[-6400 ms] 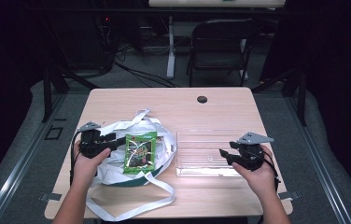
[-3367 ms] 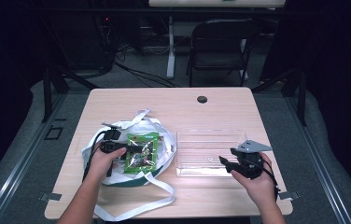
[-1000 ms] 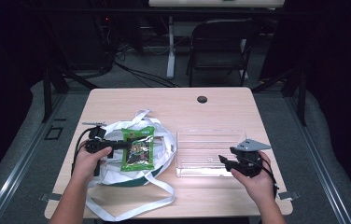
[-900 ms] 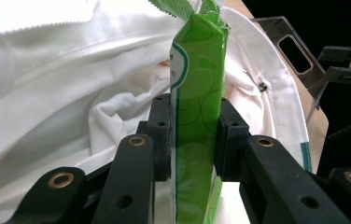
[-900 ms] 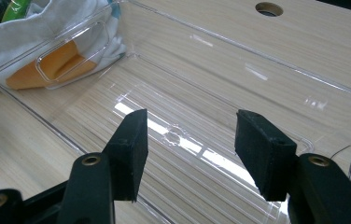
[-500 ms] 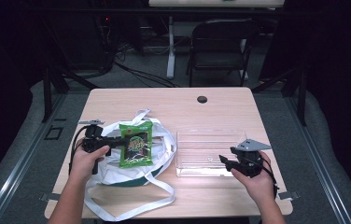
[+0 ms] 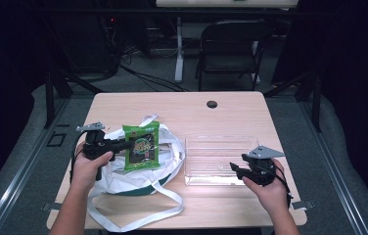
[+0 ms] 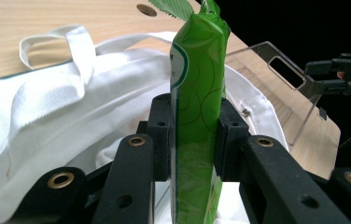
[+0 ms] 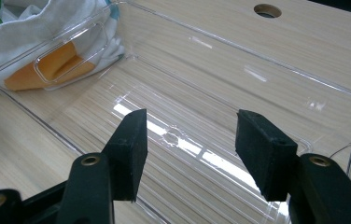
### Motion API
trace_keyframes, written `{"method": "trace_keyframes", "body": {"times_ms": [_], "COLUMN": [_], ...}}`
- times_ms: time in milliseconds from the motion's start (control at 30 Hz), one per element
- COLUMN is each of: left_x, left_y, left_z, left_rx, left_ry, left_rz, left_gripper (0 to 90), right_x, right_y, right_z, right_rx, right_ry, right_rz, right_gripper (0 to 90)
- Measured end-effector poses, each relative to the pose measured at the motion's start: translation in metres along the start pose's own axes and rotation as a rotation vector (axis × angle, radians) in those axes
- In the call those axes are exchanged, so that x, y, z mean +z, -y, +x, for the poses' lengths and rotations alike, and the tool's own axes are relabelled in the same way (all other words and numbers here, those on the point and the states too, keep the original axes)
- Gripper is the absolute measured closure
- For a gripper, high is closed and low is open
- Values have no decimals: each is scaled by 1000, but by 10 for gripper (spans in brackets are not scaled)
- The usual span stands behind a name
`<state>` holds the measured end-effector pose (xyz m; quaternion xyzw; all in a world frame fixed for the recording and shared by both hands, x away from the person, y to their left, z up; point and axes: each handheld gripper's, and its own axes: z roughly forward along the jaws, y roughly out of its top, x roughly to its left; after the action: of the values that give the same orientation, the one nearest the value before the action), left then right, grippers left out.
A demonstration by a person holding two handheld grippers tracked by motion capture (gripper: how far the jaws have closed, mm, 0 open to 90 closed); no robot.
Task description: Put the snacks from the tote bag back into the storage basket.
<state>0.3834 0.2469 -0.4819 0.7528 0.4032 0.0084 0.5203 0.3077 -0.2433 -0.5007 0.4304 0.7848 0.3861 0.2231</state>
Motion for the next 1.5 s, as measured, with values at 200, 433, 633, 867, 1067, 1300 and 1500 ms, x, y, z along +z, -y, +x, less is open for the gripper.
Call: {"method": "trace_keyframes", "body": {"times_ms": [200,433,633,867,1067,1300,1500], "left_x": [-2,-4,-6,-6,-6,-4,-5], "left_y": [-3,-5,-7,-8,-10,-12,-15], "left_z": [-5,-8,-12,-17,-21,-28,-36], "left_rx": [18,26,34,52,63,83,100], "left_ry": [-3,-9,-9,-8,-5,7,18], "left_rz": [-12,-28,-44,-59,-68,-70,-80], "left_gripper": [724,725,725,725,725,726,725], "right_x": [0,0,0,0,0,0,0], "right_y": [0,0,-1,-1,-1,-1,-3], "right_z": [1,2,4,3,4,5,9], "right_rx": [-15,-43,-63,-70,-93,-105,-119], "right_ry": [1,3,15,-2,9,-4,-25], "right_rz": [-6,-2,-6,25,23,31,35], "right_gripper": [444,466,451,537,549,578,603]}}
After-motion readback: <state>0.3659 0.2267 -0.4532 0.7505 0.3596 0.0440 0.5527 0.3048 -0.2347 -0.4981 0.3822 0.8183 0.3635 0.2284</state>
